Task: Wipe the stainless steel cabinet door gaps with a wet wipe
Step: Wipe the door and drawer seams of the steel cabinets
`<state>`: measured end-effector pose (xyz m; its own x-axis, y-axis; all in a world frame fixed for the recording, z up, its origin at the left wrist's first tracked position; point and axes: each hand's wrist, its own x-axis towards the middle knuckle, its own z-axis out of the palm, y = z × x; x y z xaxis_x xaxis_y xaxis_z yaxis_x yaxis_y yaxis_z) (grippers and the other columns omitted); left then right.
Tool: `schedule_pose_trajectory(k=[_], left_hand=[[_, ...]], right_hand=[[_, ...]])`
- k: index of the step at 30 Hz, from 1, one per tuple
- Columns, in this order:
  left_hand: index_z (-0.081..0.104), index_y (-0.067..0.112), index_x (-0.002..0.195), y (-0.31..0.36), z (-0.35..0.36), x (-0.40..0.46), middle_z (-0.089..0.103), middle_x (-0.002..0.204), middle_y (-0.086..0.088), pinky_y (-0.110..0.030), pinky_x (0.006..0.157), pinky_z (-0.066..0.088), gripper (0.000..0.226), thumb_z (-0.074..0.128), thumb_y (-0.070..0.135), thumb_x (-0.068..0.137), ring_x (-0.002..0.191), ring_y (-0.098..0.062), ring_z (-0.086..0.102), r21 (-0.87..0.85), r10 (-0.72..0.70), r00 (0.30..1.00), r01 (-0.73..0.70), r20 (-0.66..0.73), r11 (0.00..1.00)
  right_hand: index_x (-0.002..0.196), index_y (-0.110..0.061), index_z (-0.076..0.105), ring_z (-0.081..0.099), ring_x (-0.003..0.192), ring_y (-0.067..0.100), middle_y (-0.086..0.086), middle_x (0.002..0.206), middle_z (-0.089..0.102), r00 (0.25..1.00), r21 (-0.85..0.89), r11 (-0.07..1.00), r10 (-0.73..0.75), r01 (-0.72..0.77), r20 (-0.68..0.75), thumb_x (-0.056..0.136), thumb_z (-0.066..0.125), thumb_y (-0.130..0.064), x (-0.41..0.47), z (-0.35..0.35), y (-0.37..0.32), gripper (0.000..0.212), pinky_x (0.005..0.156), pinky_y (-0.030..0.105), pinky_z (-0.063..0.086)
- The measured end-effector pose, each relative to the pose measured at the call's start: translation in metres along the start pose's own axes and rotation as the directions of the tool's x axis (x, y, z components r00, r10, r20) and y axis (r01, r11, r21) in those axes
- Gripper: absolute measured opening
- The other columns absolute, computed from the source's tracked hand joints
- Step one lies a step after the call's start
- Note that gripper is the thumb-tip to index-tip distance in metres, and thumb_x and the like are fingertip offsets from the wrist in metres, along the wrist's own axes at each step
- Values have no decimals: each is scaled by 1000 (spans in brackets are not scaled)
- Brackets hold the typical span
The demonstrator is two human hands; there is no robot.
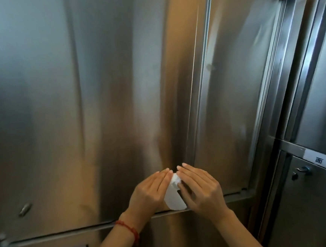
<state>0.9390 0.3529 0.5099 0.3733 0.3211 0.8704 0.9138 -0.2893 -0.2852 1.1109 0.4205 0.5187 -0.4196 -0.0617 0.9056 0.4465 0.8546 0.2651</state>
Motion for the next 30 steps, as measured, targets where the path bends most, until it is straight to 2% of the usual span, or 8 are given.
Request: schedule_pose_trajectory(k=[4, 11, 13, 16, 18, 21, 28, 30], left_hand=[[73, 2, 94, -6, -16, -26, 72, 94, -13, -29, 75, 54, 61, 92, 31, 44, 83, -22, 71, 26, -32, 998, 30, 54, 999], [73, 2, 92, -8, -42, -64, 73, 91, -13, -29, 75, 55, 58, 94, 23, 41, 82, -20, 71, 54, -60, 992, 55, 111, 997], [73, 2, 92, -7, -49, -75, 72, 93, -13, -30, 73, 58, 57, 93, 21, 43, 83, -20, 71, 48, -84, 989, 78, 124, 996], [72, 1, 94, -3, -60, -88, 72, 95, -14, -30, 74, 58, 53, 92, 17, 47, 87, -20, 70, 47, -116, 984, 111, 137, 993], [72, 0, 95, 1, -68, -96, 71, 97, -14, -30, 77, 57, 51, 91, 15, 50, 88, -21, 70, 57, -135, 980, 128, 145, 990], [71, 0, 98, 6, -79, -108, 71, 100, -15, -31, 76, 58, 51, 90, 15, 53, 91, -21, 70, 100, -170, 970, 154, 172, 983], [70, -2, 101, 20, -106, -134, 69, 103, -17, -31, 77, 58, 39, 81, 18, 70, 95, -22, 68, 248, -261, 953, 218, 153, 944], [69, -1, 103, 25, -115, -141, 69, 104, -17, -31, 78, 57, 31, 69, 20, 80, 95, -22, 69, 313, -292, 945, 236, 148, 920]], right_hand=[[109, -6, 70, 63, 109, 18, 7, 115, 67, 999, 61, 998, 22, -25, 48, 83, 66, -38, -6, 15, -32, 42, 92, 30, 50], [117, -7, 65, 60, 114, 20, 9, 120, 64, 994, 37, 997, -68, 65, 85, 84, 67, -37, -19, 45, -71, 44, 94, 33, 50], [122, -8, 60, 60, 114, 21, 10, 121, 64, 994, 50, 996, -82, 79, 66, 87, 63, -35, -21, 51, -81, 44, 95, 34, 50], [115, -5, 65, 63, 110, 22, 12, 117, 66, 995, 71, 993, -93, 90, 38, 93, 56, -31, -24, 59, -94, 35, 89, 36, 54], [110, -4, 68, 64, 108, 22, 12, 113, 68, 995, 86, 991, -101, 99, 24, 88, 65, -27, -24, 62, -102, 31, 88, 36, 55], [106, -4, 70, 66, 103, 22, 11, 108, 70, 992, 111, 986, -127, 124, 17, 71, 83, -23, -23, 66, -112, 41, 92, 34, 50], [96, -2, 74, 69, 95, 24, 13, 100, 72, 979, 239, 950, -194, 202, -55, 63, 87, -18, -13, 68, -131, 39, 85, 36, 54], [94, -1, 74, 70, 94, 24, 14, 100, 72, 973, 270, 934, -221, 232, -71, 66, 86, -16, -11, 68, -137, 34, 82, 36, 56]])
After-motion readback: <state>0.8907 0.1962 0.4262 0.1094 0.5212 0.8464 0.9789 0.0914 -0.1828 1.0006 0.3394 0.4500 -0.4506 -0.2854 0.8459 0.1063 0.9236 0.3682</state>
